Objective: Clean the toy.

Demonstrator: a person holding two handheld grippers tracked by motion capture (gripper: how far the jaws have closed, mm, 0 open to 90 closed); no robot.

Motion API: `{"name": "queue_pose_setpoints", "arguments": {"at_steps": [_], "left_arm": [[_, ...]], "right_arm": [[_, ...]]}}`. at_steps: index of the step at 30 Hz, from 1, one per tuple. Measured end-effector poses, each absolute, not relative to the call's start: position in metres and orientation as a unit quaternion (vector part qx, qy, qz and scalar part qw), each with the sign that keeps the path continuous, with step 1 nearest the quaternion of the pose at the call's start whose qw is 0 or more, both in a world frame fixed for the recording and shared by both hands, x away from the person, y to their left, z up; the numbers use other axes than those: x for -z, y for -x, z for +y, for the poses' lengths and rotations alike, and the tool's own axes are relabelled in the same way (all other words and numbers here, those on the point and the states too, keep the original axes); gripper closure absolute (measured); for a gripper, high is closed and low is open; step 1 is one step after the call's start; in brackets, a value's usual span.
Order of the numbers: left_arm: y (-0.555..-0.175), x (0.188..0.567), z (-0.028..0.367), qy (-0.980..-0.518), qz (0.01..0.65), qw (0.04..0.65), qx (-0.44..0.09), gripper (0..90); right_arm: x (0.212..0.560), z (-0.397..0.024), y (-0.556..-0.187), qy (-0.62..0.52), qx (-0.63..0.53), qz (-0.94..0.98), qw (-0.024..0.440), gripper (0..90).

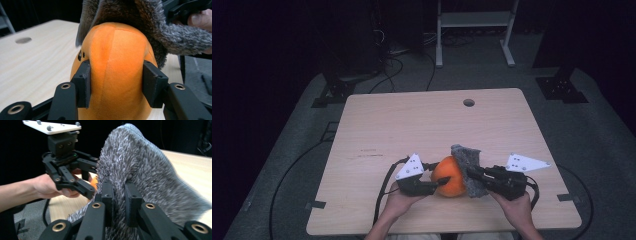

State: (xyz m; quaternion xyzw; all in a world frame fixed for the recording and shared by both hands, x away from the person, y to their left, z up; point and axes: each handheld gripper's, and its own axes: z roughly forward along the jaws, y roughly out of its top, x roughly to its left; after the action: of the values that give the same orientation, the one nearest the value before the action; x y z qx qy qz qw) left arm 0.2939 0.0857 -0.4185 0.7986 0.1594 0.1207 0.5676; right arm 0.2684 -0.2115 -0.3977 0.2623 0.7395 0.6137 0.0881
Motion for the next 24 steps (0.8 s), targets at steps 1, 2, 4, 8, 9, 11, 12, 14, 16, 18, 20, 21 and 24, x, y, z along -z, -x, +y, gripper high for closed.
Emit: {"name": "queue_pose_setpoints", "arguments": {"at_steps": [1, 2, 4, 8, 9, 11, 12, 14, 16, 18, 20, 21, 24], "left_arm": [[-0.293, 0.419, 0.086, -0.803, 0.159, 0.561, -0.122, 48.4], [-0.294, 0.420, 0.085, -0.806, 0.160, 0.557, -0.121, 48.4], [-0.294, 0.424, 0.086, -0.810, 0.156, 0.553, -0.117, 47.9], [-0.297, 0.427, 0.085, -0.803, 0.159, 0.568, -0.087, 24.7], [-0.297, 0.428, 0.085, -0.802, 0.163, 0.567, -0.087, 23.1], [-0.297, 0.430, 0.081, -0.808, 0.158, 0.559, -0.103, 24.3], [-0.295, 0.431, 0.080, -0.809, 0.152, 0.555, -0.117, 27.9], [-0.294, 0.429, 0.079, -0.810, 0.153, 0.551, -0.128, 40.1], [-0.293, 0.425, 0.081, -0.806, 0.156, 0.556, -0.133, 46.4], [-0.293, 0.421, 0.081, -0.802, 0.157, 0.561, -0.132, 48.3], [-0.293, 0.421, 0.080, -0.807, 0.149, 0.556, -0.131, 49.5], [-0.291, 0.422, 0.077, -0.814, 0.140, 0.550, -0.127, 50.1], [-0.287, 0.422, 0.073, -0.822, 0.122, 0.538, -0.140, 51.1]], "right_arm": [[0.399, -0.210, -0.270, -0.264, -0.610, 0.742, 0.088, 79.7], [0.402, -0.209, -0.273, -0.269, -0.602, 0.746, 0.087, 79.7], [0.412, -0.209, -0.281, -0.286, -0.582, 0.757, 0.080, 79.7], [0.421, -0.216, -0.288, -0.311, -0.581, 0.749, 0.070, 79.8], [0.421, -0.217, -0.288, -0.315, -0.580, 0.748, 0.075, 79.7], [0.422, -0.221, -0.290, -0.321, -0.581, 0.745, 0.067, 79.7], [0.422, -0.221, -0.290, -0.322, -0.579, 0.746, 0.069, 79.7], [0.420, -0.223, -0.290, -0.322, -0.575, 0.748, 0.074, 79.8], [0.414, -0.226, -0.285, -0.324, -0.581, 0.742, 0.083, 79.8], [0.407, -0.226, -0.278, -0.306, -0.600, 0.734, 0.086, 79.8], [0.398, -0.219, -0.271, -0.280, -0.610, 0.736, 0.094, 79.9], [0.396, -0.215, -0.269, -0.271, -0.609, 0.739, 0.096, 79.9], [0.398, -0.202, -0.270, -0.259, -0.585, 0.761, 0.108, 79.9]]}}
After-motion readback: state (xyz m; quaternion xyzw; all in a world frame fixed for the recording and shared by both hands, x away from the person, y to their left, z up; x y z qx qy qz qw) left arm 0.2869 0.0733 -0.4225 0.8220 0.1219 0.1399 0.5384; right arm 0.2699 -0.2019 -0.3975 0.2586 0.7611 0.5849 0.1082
